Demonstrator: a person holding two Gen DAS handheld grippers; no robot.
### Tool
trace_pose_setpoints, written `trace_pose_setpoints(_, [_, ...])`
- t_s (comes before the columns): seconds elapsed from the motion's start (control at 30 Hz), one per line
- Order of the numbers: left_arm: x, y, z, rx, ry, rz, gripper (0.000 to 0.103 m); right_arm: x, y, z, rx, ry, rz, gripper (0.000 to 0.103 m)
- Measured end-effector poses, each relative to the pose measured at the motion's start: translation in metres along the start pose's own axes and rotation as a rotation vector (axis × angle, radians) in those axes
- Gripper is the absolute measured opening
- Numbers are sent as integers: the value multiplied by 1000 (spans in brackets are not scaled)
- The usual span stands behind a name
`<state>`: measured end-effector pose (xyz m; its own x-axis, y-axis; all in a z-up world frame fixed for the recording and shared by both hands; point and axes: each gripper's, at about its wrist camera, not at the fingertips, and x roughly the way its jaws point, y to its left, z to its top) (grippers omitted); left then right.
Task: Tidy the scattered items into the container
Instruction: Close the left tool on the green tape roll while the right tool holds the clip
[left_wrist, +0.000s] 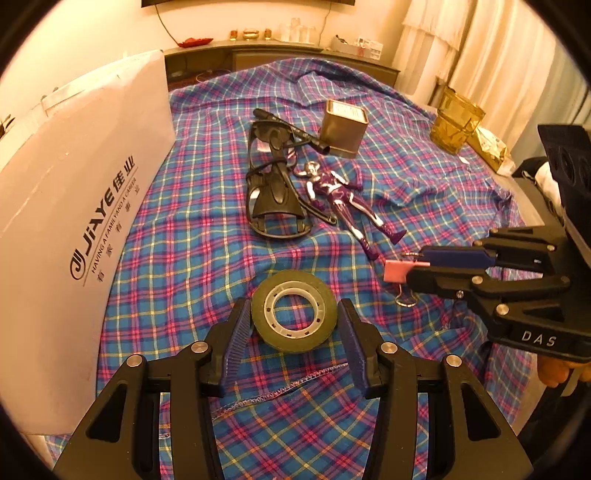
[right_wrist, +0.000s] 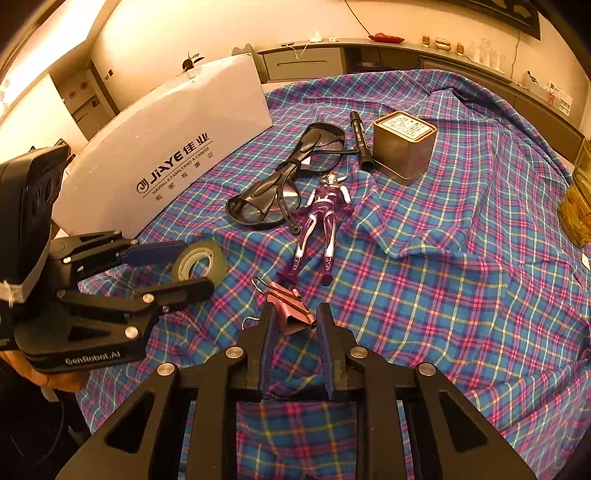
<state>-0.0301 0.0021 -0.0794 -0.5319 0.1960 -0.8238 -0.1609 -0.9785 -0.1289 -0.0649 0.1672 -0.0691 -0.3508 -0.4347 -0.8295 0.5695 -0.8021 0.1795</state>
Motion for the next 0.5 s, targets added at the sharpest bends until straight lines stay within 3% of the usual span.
trace_pose_setpoints(0.5, [-27,16,10,-87,-40,-87,50,-20,9,2,4,-43,34,23])
